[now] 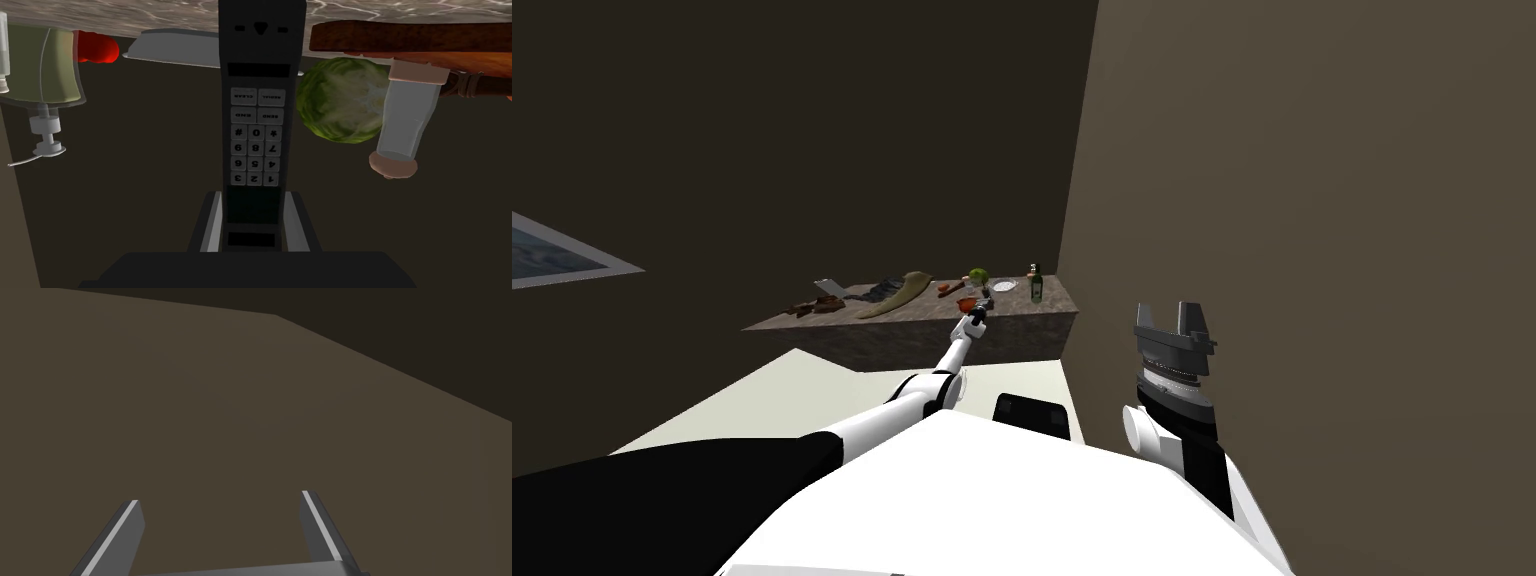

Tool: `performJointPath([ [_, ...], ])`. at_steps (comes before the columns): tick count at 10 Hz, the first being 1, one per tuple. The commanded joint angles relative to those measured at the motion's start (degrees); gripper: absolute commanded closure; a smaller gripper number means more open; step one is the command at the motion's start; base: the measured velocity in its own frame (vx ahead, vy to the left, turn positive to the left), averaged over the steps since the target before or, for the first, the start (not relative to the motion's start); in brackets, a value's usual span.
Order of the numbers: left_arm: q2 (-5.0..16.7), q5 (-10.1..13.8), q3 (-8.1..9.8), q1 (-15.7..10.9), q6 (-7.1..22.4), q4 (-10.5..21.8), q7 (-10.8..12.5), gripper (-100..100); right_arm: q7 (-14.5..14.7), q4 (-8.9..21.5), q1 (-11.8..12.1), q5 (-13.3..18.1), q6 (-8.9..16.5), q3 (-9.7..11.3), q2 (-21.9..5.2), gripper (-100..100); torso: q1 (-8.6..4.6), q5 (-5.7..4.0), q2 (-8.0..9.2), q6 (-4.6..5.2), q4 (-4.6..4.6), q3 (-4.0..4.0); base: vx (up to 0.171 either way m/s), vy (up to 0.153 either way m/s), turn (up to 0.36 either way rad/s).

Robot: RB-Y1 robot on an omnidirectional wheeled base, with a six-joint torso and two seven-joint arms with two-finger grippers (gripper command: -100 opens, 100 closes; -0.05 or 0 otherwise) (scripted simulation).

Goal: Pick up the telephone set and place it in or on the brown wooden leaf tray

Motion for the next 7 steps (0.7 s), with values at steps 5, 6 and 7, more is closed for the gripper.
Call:
performJointPath([
  [5, 3.7, 1.3, -3.71, -2.9, 1.6, 1.1, 1.9, 100, 0.0, 0.0, 0.0, 0.0, 0.0, 0.0, 0.0, 0, 0.25, -0.01, -1.05, -0.06, -0.11, -0.53, -0.064, 0.154, 0.036],
  [6, 4.7, 2.0, -4.90, -3.4, 1.7, 1.7, 1.9, 100, 0.0, 0.0, 0.0, 0.0, 0.0, 0.0, 0.0, 0, -0.04, -0.07, -1.35, 0.01, -0.20, -0.72, 0.136, 0.069, 0.088],
  [7, 5.6, 2.7, -6.04, -3.9, 1.8, 2.2, 1.8, 100, 0.0, 0.0, 0.1, 0.0, 0.0, 0.0, 0.0, 0, -0.17, -0.12, -1.57, 0.05, -0.24, -0.85, 0.145, 0.076, 0.104],
])
